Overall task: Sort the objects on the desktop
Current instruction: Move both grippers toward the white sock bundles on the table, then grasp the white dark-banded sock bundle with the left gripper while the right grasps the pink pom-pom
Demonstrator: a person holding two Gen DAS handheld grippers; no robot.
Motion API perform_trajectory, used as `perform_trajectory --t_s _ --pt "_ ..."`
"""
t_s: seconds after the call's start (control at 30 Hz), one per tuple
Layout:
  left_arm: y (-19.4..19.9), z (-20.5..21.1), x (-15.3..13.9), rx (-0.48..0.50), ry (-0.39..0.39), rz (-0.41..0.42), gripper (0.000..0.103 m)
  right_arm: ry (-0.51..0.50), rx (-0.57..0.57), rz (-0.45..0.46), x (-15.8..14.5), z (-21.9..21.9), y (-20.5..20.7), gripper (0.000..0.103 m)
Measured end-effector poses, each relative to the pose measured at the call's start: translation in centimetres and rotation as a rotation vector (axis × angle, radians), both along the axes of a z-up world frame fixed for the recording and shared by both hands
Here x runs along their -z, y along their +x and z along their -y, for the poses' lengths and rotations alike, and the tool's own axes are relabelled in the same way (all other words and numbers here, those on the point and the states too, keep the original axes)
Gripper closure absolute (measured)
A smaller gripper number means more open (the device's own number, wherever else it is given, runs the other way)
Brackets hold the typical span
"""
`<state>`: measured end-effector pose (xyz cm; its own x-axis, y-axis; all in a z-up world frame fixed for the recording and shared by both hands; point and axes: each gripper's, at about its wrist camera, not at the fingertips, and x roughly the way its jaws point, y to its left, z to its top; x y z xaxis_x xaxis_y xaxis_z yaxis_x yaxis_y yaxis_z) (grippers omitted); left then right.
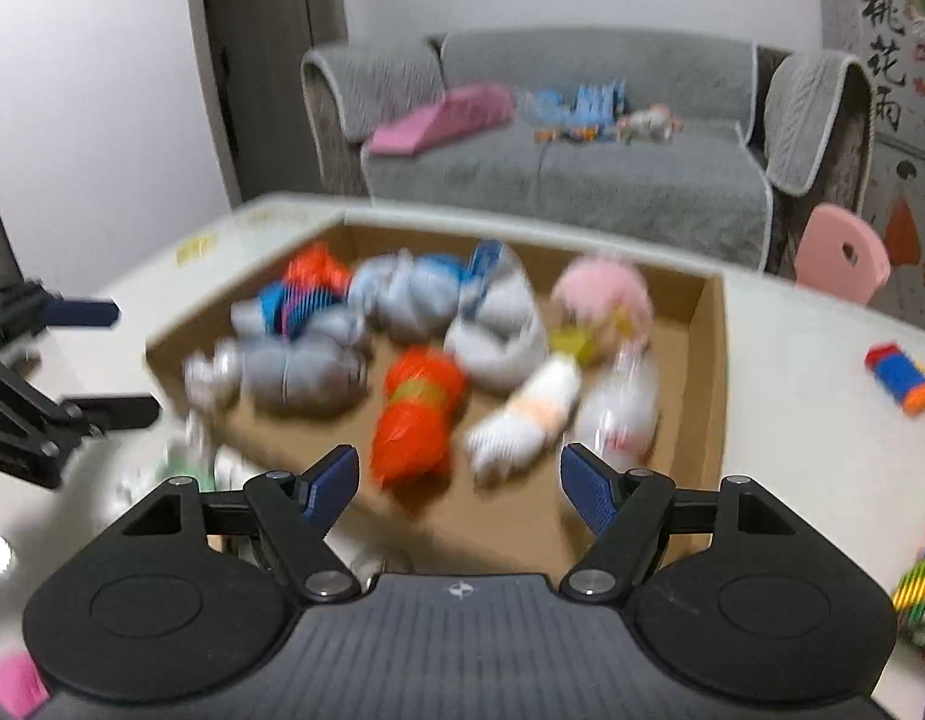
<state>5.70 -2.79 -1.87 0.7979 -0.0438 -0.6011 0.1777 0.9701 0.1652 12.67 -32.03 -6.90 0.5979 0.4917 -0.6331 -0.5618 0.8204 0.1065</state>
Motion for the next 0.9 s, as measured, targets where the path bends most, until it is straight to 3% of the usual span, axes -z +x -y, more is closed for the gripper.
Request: perform_trajectory --t_s 0.17,0.33,0.6,0.73,0.9 --pt "-2.1 0.0 0.8 0.004 -0.005 -0.019 0.002 -0.062 -0.016 -0.034 0.6 -0.4 -1.1 0.021" --pt "-3.1 -0.5 1.6 0.006 -0.044 -0.050 0.002 -0.017 -0.049 -0.079 0.2 -0.1 -2.0 0.018" --pt "-3.4 -1.1 2.9 0.033 -0.099 -0.064 0.001 0.083 -0.019 -0.015 -2.1 2.2 -4.4 0.017" --pt "-3.3 -1.5 3.9 0.034 -0.135 -0.081 0.001 0.112 -0.037 0.017 -2.3 2.8 -8.2 0.009" --pt "-3.1 -0.2 4.0 0.057 -0.091 -0.057 0.000 0.121 -0.045 0.002 -0.6 2.4 -10.3 0.006"
